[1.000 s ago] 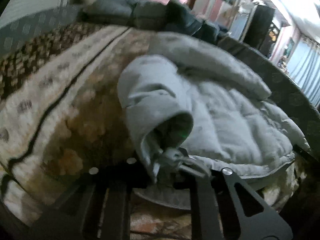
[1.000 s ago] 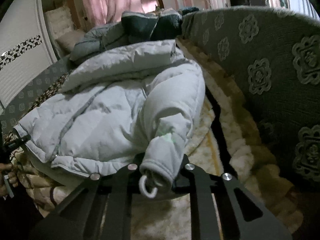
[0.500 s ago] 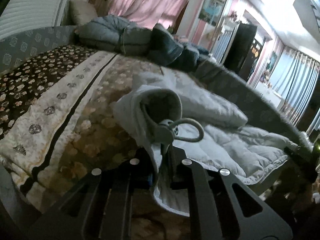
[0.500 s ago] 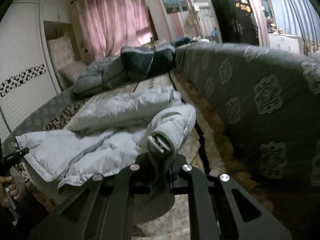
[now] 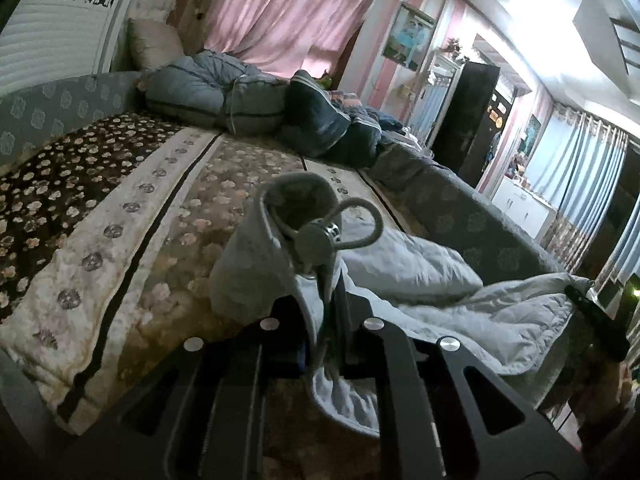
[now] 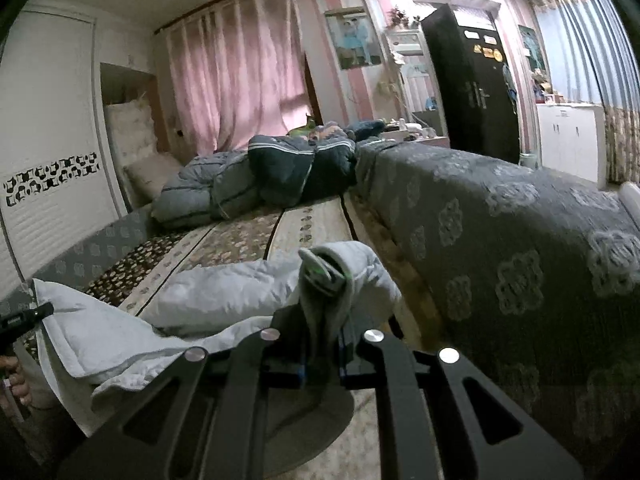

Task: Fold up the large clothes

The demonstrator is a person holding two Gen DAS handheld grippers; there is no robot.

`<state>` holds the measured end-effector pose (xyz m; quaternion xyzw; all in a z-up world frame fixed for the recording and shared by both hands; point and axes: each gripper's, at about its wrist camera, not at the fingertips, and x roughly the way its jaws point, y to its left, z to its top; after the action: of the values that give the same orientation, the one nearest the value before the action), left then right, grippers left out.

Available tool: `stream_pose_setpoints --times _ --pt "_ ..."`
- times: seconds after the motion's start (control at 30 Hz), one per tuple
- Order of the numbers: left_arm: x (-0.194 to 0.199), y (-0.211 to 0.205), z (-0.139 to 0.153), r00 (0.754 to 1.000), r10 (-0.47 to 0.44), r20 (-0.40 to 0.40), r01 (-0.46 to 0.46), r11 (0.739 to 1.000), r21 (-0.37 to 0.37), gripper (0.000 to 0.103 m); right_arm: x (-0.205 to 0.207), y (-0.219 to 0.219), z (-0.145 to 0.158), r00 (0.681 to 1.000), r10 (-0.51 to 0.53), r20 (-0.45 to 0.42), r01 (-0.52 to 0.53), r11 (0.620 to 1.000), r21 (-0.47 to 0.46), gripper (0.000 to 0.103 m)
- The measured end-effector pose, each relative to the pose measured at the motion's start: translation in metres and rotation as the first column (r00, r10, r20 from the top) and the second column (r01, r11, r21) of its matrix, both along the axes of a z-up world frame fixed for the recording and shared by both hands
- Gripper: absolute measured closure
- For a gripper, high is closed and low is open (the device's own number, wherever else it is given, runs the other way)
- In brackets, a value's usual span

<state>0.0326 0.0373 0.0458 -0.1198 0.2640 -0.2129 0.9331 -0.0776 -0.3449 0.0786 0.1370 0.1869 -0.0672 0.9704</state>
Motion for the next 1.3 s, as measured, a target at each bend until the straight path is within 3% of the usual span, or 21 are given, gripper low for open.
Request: stream_pose_setpoints --times 0.43,0.67,0.77,0.9,1.07,1.23,1.3 --pt "0.109 -0.041 0.024 0.999 0.038 0.027 -0.04 0.998 0.046 0.094 0.106 -0.012 0.021 1.0 0.022 0.005 -0.022 1.0 0.001 0.093" --pt "0.18 -0.05 0.018 0.997 0.079 0.005 -0.079 0.996 0.042 0.089 0.192 -0.033 -0.006 0.995 -0.063 -0.074 0.066 0.997 0.041 0.092" --pt "0.219 -0.063 0.008 0.996 0.091 -0.015 -0.09 0.994 0.068 0.088 0.231 -0.042 -0.024 0.989 -0.08 -0.121 0.089 0.993 0.074 0.092" --pt "0.27 -0.072 -0.023 0.988 0.139 -0.061 -0.134 0.987 0.091 0.084 0.285 -0.043 -0.057 0.971 -0.113 -0.209 0.126 0.991 0.049 0.091" --pt "0.325 -0.089 -0.068 0.978 0.177 -0.113 -0.161 0.977 0.142 0.076 0.344 -0.04 -0.108 0.94 -0.166 -0.297 0.177 0.984 0.009 0.08" --pt "0.376 -0.07 -0.116 0.958 0.138 -0.25 -0.153 0.987 -0.044 0.067 0.389 -0.039 -0.129 0.912 -0.198 -0.358 0.193 0.98 -0.05 0.073" --pt "0.386 -0.067 -0.125 0.951 0.138 -0.278 -0.161 0.985 -0.06 0.066 0.398 -0.041 -0.132 0.904 -0.186 -0.385 0.188 0.982 -0.035 0.071"
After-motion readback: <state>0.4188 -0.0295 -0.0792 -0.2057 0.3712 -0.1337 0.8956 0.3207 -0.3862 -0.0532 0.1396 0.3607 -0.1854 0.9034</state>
